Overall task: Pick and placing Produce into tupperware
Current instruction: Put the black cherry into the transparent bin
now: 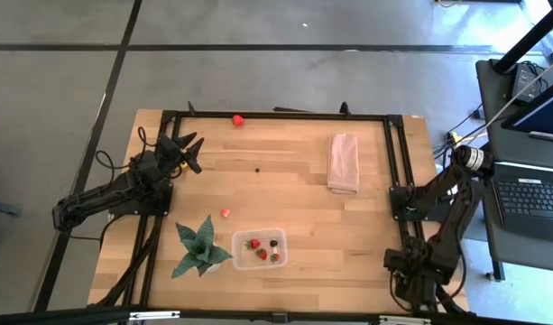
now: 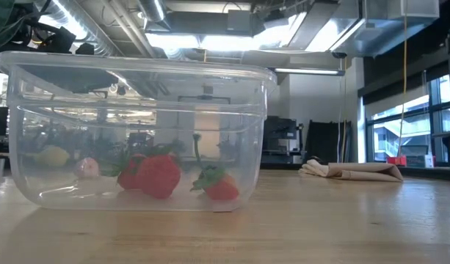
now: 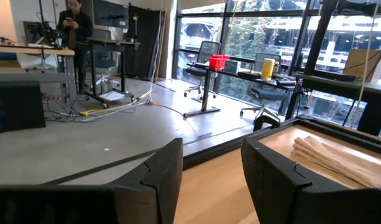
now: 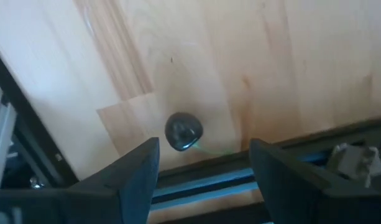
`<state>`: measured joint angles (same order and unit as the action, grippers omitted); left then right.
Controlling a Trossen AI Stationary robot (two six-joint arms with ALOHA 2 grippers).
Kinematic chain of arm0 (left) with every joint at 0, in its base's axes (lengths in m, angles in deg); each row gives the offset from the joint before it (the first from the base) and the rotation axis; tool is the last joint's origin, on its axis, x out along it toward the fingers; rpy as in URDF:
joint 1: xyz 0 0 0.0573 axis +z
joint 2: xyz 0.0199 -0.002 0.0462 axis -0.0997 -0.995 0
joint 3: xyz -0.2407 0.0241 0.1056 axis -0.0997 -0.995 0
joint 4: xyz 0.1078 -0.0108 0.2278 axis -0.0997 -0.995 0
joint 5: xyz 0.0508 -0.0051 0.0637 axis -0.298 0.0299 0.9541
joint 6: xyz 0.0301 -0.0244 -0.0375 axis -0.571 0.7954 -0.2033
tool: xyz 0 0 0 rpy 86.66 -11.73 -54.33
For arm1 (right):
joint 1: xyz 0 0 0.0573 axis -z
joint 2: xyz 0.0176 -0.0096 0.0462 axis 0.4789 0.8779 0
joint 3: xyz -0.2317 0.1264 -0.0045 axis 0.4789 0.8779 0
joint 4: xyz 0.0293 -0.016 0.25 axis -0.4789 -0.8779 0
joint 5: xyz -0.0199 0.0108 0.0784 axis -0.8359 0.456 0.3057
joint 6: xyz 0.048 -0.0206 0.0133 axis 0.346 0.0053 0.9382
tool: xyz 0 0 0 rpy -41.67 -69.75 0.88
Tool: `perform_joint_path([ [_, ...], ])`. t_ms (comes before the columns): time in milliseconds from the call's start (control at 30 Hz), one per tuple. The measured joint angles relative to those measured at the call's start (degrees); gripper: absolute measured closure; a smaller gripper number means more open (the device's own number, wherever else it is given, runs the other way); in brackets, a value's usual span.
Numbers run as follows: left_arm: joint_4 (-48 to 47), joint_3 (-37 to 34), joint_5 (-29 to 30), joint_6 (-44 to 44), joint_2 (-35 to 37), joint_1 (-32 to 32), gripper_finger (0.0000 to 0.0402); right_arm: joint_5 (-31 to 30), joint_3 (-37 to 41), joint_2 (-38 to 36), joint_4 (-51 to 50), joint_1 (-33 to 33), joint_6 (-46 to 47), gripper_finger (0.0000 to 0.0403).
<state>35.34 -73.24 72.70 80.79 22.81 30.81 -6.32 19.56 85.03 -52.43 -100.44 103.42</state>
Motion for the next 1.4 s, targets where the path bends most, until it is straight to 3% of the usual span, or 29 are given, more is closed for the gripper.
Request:
perform_joint_path([
  [200, 0.0, 0.01, 0.0, -0.11, -0.01, 0.01, 0.0244, -0.1, 2.32, 0.0, 2.44, 0.04, -0.35, 0.0152],
  [433, 0.0, 0.01, 0.0, -0.12, -0.01, 0.01, 0.0244, 1.26, 4.93, 0.3, 13.49, 0.02, -6.02, 0.0152],
  [1400, 0.0, 0.01, 0.0, -0.16, -0.02, -0.01, 0.0244, 7.64, 4.56, 6.08, 18.14, 0.17, -7.11, 0.0152],
])
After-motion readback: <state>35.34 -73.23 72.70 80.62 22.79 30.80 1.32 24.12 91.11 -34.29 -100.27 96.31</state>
